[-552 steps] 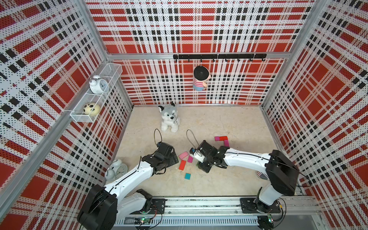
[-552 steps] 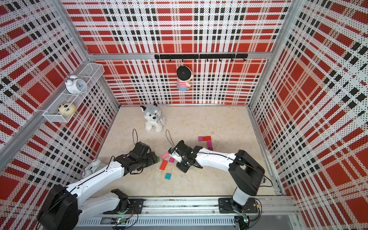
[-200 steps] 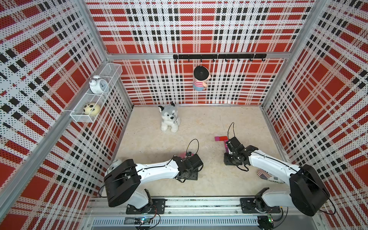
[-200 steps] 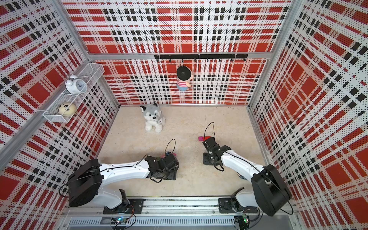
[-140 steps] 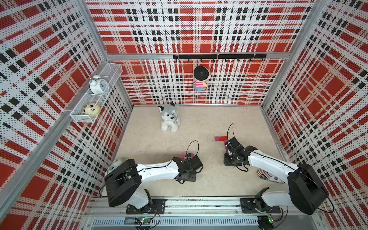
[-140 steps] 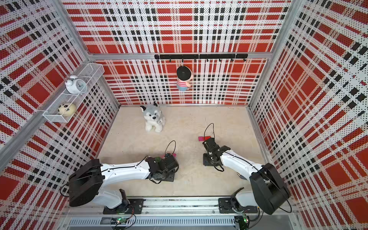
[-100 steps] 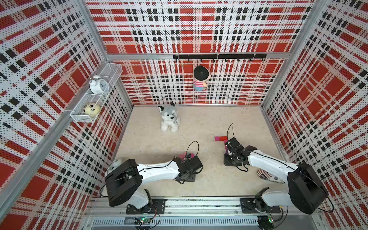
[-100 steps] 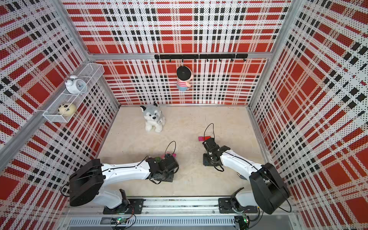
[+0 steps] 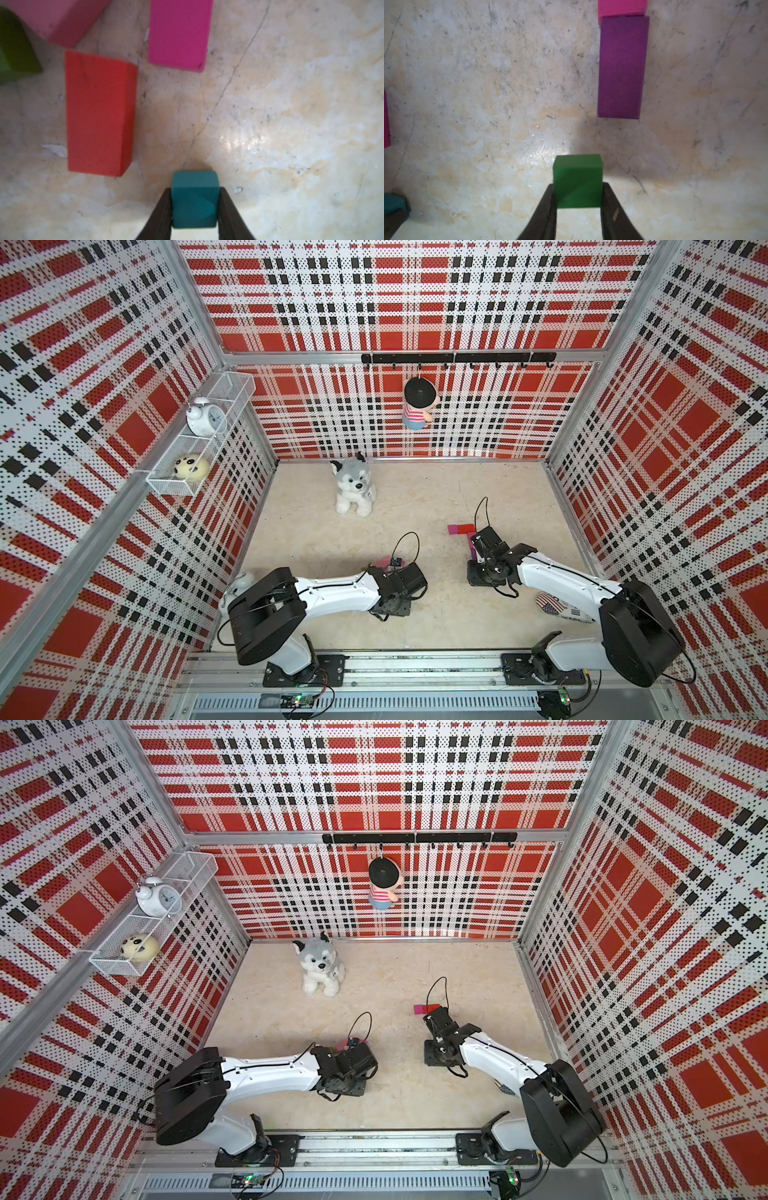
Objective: Assemble the number 7 with building blocks
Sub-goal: Pick up the building block from the center of the board, then place the building block at the center of the board.
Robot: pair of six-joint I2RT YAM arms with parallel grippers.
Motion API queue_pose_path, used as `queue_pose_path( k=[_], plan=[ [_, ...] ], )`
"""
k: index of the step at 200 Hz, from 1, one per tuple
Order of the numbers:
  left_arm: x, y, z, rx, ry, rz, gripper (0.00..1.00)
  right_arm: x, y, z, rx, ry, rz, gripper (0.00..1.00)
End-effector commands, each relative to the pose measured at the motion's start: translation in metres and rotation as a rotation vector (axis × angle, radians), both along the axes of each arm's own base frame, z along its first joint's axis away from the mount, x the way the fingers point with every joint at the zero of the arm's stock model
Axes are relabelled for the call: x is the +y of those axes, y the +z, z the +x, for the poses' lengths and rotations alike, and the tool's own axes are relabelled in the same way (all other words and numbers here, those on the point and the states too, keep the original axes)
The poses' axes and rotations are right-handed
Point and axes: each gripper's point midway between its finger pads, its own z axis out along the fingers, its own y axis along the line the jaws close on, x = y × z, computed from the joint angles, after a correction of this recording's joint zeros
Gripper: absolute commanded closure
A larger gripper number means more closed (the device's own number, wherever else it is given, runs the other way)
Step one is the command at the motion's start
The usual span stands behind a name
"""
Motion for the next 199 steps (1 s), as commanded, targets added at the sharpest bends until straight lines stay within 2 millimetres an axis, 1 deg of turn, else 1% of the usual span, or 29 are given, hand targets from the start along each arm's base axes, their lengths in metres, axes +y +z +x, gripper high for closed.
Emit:
queue_pose_path(
  k=[1, 13, 28, 45, 51, 73, 84, 97, 116, 127, 139, 146, 175, 199],
  plan=[
    [-0.016, 0.033, 0.048, -0.11, 0.011, -0.043, 0.77, -0.002, -0.001, 0.002, -0.002, -0.008, -0.004, 0.81],
    [-0.018, 0.053, 0.075, -0.153, 0.019, -0.053, 0.77, -0.002, 0.002, 0.002, -0.009, -0.009, -0.004, 0.81],
    [-0.015, 0.074, 0.109, -0.205, 0.031, -0.051, 0.77, -0.001, 0.004, 0.002, -0.011, -0.009, 0.006, 0.81],
    [-0.011, 0.09, 0.145, -0.256, 0.047, -0.049, 0.76, -0.001, 0.0, 0.0, 0.003, -0.008, 0.005, 0.81],
    [-0.01, 0.091, 0.156, -0.266, 0.052, -0.043, 0.76, -0.003, -0.002, -0.002, 0.01, -0.01, -0.004, 0.81],
    [-0.017, 0.108, 0.197, -0.329, 0.045, -0.034, 0.76, -0.01, -0.006, -0.003, 0.012, -0.016, -0.039, 0.82],
    [-0.02, 0.107, 0.214, -0.328, 0.043, -0.043, 0.76, -0.013, -0.006, -0.002, 0.008, -0.014, -0.061, 0.82],
    [-0.024, 0.1, 0.231, -0.316, 0.037, -0.056, 0.76, -0.018, -0.007, 0.0, 0.005, -0.011, -0.095, 0.82],
    [-0.03, 0.084, 0.248, -0.296, 0.02, -0.052, 0.76, -0.023, -0.009, 0.004, 0.005, -0.003, -0.146, 0.82],
    [-0.035, 0.073, 0.254, -0.278, 0.009, -0.059, 0.76, -0.022, -0.011, 0.007, 0.014, 0.003, -0.154, 0.82],
    [-0.042, 0.059, 0.255, -0.25, -0.008, -0.066, 0.75, -0.021, -0.016, 0.005, 0.04, 0.011, -0.161, 0.82],
    [-0.043, 0.054, 0.256, -0.244, -0.009, -0.068, 0.75, -0.021, -0.018, 0.005, 0.049, 0.012, -0.167, 0.82],
    [-0.043, 0.041, 0.259, -0.232, 0.012, -0.093, 0.75, -0.025, -0.015, 0.008, 0.035, -0.003, -0.184, 0.82],
    [-0.036, 0.027, 0.258, -0.202, 0.024, -0.089, 0.72, -0.027, -0.018, 0.01, 0.042, -0.009, -0.199, 0.81]
  ],
)
